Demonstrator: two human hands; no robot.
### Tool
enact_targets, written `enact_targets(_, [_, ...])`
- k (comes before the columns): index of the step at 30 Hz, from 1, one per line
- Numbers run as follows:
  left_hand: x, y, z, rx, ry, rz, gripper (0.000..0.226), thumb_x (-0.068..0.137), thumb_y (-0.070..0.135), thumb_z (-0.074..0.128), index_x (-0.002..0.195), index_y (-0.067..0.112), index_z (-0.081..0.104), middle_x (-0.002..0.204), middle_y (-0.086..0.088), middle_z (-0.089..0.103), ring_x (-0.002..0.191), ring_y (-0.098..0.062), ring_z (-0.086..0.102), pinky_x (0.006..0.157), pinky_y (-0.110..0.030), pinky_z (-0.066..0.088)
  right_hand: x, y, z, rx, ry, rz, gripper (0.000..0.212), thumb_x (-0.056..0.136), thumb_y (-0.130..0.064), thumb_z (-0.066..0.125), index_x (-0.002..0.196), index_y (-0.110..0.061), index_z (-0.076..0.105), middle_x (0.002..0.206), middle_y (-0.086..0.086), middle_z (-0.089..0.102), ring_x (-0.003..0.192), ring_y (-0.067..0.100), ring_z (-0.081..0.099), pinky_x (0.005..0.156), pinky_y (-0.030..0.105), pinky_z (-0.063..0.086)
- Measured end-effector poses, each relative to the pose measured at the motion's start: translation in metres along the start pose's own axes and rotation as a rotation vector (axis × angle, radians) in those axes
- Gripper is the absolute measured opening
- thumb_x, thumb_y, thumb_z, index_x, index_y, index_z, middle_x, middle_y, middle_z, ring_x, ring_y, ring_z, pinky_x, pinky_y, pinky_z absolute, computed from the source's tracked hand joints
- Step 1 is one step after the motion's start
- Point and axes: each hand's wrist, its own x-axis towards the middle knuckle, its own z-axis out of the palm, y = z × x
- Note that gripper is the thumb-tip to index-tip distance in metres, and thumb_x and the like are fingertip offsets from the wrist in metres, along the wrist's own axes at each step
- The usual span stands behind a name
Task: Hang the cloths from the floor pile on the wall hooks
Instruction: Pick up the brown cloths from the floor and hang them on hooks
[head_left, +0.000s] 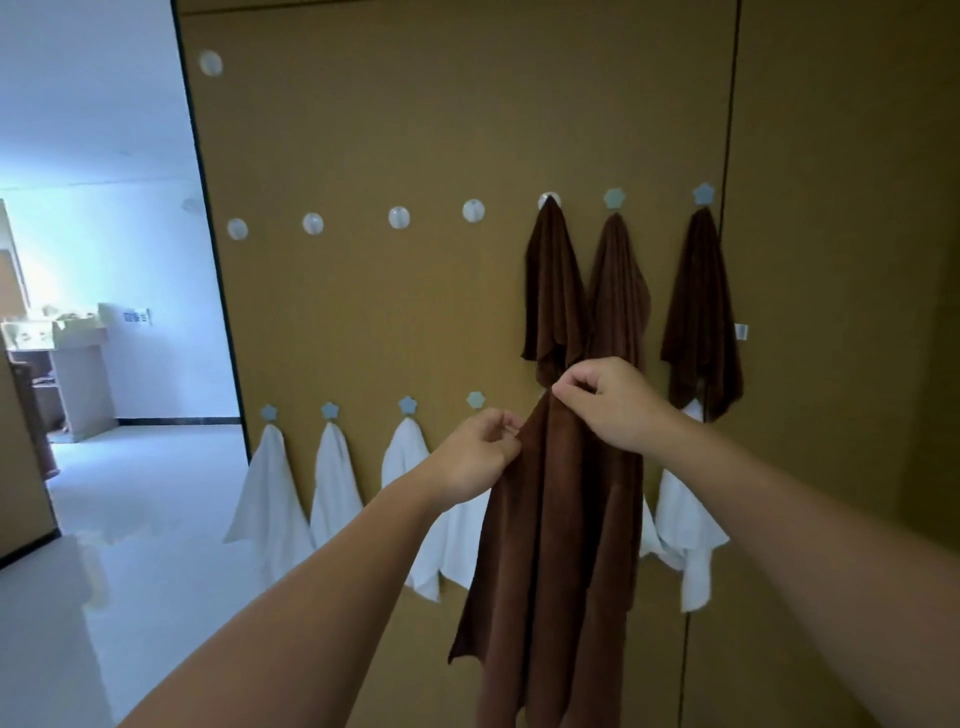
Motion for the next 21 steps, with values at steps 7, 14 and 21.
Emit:
enact_targets(7, [0.072, -0.033, -0.031, -0.020, 0.161, 0.006, 0.019, 0.095, 0.014, 0.049, 0.083, 0.014, 0.063, 0.077, -0.004, 0.062, 0.071, -0.015, 0.056, 0.070, -0.030, 0.046, 0.089, 0.019, 0.039, -0.025, -0.044, -0.092, 0.029, 0.092, -0.018, 0.056, 0.067, -0.007, 0.064, 0.067, -0.009, 0.062, 0.071, 0.009, 0.060, 0.073, 0.031, 0.048])
enact_targets(14, [0.164, -0.041, -0.079, 0.190, 0.228, -0.013, 0.023, 0.091, 0.012, 0.048, 0.076, 0.020, 0.064, 0.068, 0.006, 0.062, 0.064, -0.008, 0.056, 0.063, -0.022, 0.043, 0.182, 0.063, 0.045, 0.023, -0.221, -0.101, 0.016, 0.086, -0.024, 0.067, 0.078, -0.012, 0.073, 0.064, -0.012, 0.064, 0.062, -0.003, 0.058, 0.062, 0.017, 0.045])
enact_targets(21, [0.254, -0.045, -0.120, 0.461, 0.255, 0.167, 0.020, 0.094, 0.026, 0.054, 0.078, 0.023, 0.065, 0.070, 0.012, 0.061, 0.059, 0.005, 0.053, 0.059, -0.013, 0.041, 0.265, 0.108, 0.052, 0.039, -0.312, -0.093, 0.015, 0.090, -0.026, 0.062, 0.086, -0.015, 0.072, 0.073, -0.004, 0.067, 0.065, 0.005, 0.058, 0.064, 0.025, 0.048])
